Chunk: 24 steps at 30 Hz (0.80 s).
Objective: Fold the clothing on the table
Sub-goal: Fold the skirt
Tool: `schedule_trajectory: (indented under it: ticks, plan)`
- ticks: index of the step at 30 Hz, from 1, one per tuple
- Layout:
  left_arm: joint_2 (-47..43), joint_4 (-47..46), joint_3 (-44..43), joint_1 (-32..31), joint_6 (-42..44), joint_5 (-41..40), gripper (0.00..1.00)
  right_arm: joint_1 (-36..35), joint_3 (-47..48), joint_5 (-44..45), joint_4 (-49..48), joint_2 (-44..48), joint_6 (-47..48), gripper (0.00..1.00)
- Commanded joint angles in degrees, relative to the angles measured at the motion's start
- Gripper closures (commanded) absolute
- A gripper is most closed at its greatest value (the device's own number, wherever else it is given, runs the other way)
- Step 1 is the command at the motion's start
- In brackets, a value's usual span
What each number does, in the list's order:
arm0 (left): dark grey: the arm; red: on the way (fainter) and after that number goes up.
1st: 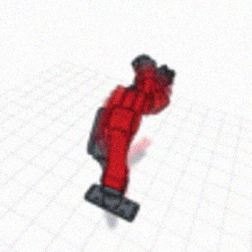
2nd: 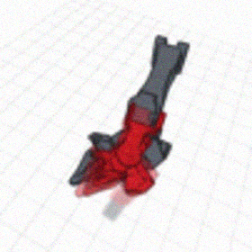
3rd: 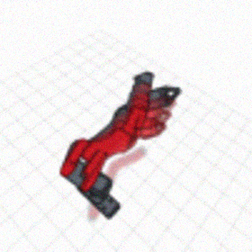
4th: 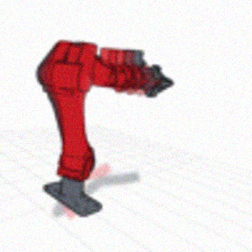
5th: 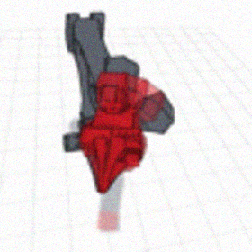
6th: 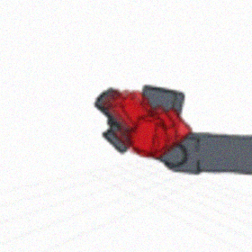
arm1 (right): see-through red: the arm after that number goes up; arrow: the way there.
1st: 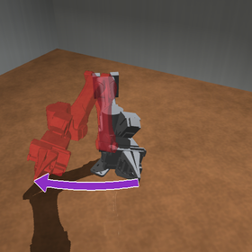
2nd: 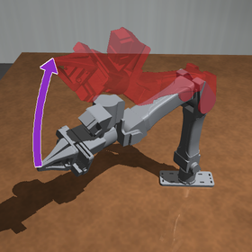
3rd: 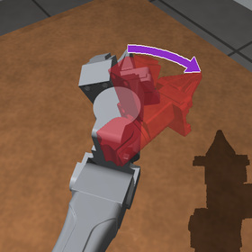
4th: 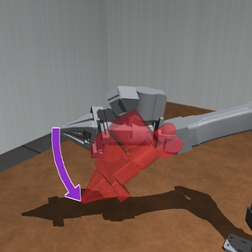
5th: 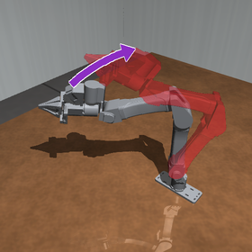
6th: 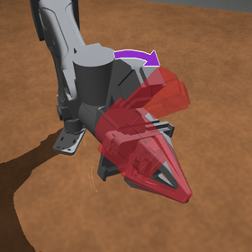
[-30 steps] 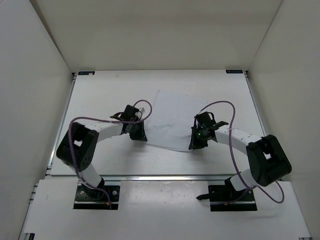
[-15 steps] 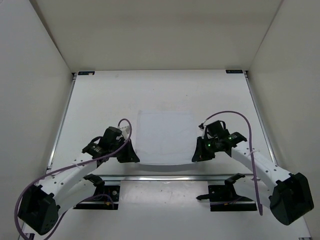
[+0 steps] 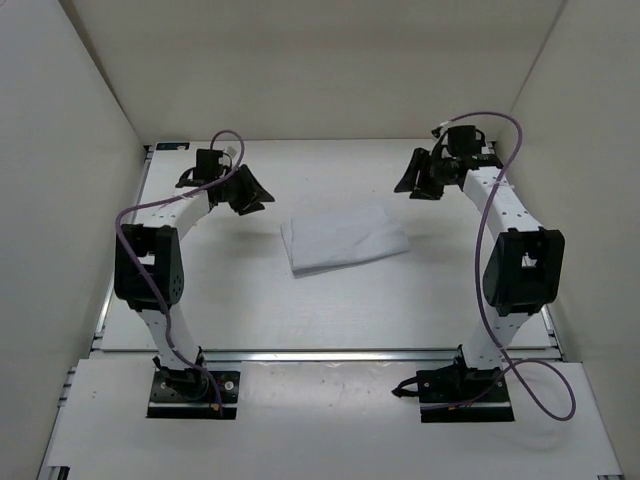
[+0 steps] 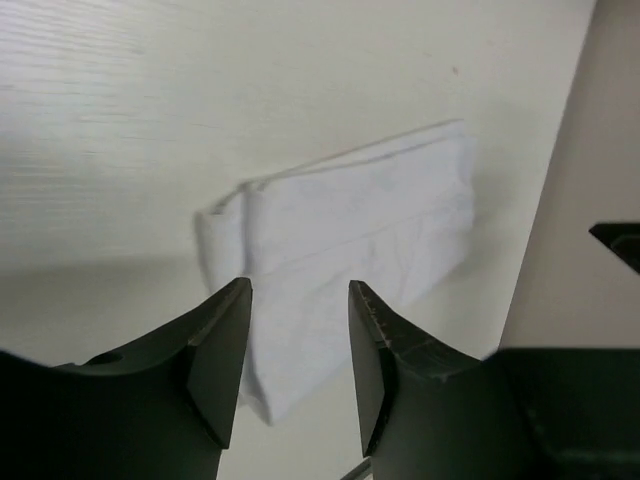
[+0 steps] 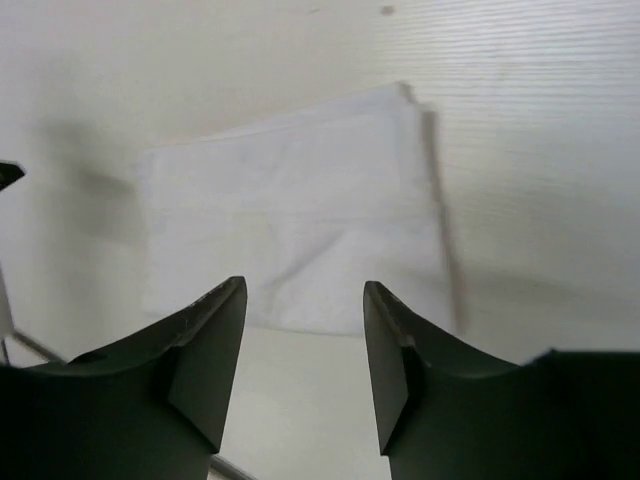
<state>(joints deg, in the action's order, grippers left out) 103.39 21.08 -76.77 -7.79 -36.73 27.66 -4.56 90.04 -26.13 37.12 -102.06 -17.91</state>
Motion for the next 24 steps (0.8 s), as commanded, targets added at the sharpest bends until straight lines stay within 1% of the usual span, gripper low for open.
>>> schedule_trajectory:
  ticks: [1,2,3,4,6,7,8,9,10,12,13,15,17,19,21,22,23,24]
  plan:
    - [0.67,-2.88,3.10,1.64,-3.96,4.07,0.48,1.74,-4.06,3.96,-2.04,1.50,-3.44,0.52]
    - [0.15,-3.32,4.34,1.55,-3.70,3.55,0.48,1.92,-9.04,4.50,-4.84,2.65,-4.49,0.52]
    - [-1.16,-3.76,6.96,1.03,-2.83,2.67,0.48,1.75,-11.79,5.64,-6.43,4.83,-5.02,0.53]
    - [-2.48,-3.94,10.29,0.59,-2.12,1.97,0.48,2.44,-17.12,5.65,-9.93,7.03,-6.25,0.53]
    - [-6.61,-3.50,14.35,-1.43,-0.37,-1.37,0.47,2.80,-25.49,5.47,-14.25,9.23,-7.83,0.53]
    - [-7.41,-3.24,16.28,-3.18,0.25,-4.16,0.46,3.67,-27.70,5.91,-14.88,9.86,-8.45,0.53]
    - [-8.81,-3.15,18.48,-5.72,0.52,-5.67,0.43,3.68,-31.29,5.48,-17.24,11.17,-10.20,0.53]
    - [-9.61,-3.24,19.63,-6.87,0.69,-8.82,0.41,4.29,-35.07,5.21,-20.04,12.40,-11.26,0.52]
    - [-10.22,-3.94,21.82,-8.97,-0.61,-11.37,0.41,4.47,-36.67,4.78,-21.38,12.93,-13.36,0.53]
    - [-11.28,-8.14,25.61,-11.01,-3.33,-12.80,0.40,4.47,-42.12,3.63,-27.16,13.11,-17.49,0.53]
    - [-11.02,-9.38,27.97,-12.41,-5.09,-13.24,0.40,5.95,-43.18,3.28,-28.50,12.77,-18.20,0.53]
    - [-10.06,-12.72,30.01,-13.91,-7.47,-14.21,0.41,5.96,-43.81,3.19,-32.10,10.93,-20.40,0.52]
    - [-9.27,-13.17,29.93,-14.96,-9.32,-17.01,0.40,5.96,-43.29,2.49,-34.04,7.33,-22.07,0.53]
    - [-8.21,-13.26,29.14,-15.67,-10.37,-18.60,0.40,6.31,-42.41,3.71,-35.62,5.31,-24.00,0.53]
    - [-6.98,-14.39,28.26,-16.46,-11.60,-19.66,0.44,6.32,-42.14,3.98,-38.43,3.81,-26.38,0.57]
    - [-6.28,-15.01,27.82,-16.29,-12.13,-19.31,0.48,6.92,-41.27,3.02,-39.92,2.15,-26.91,0.61]
    - [-5.32,-15.02,26.51,-17.07,-12.31,-18.70,0.65,7.10,-40.39,2.06,-39.59,0.39,-26.74,0.71]
    - [-4.18,-14.93,24.76,-17.43,-12.23,-18.43,0.76,6.76,-38.38,0.13,-38.71,-0.32,-25.34,0.84]
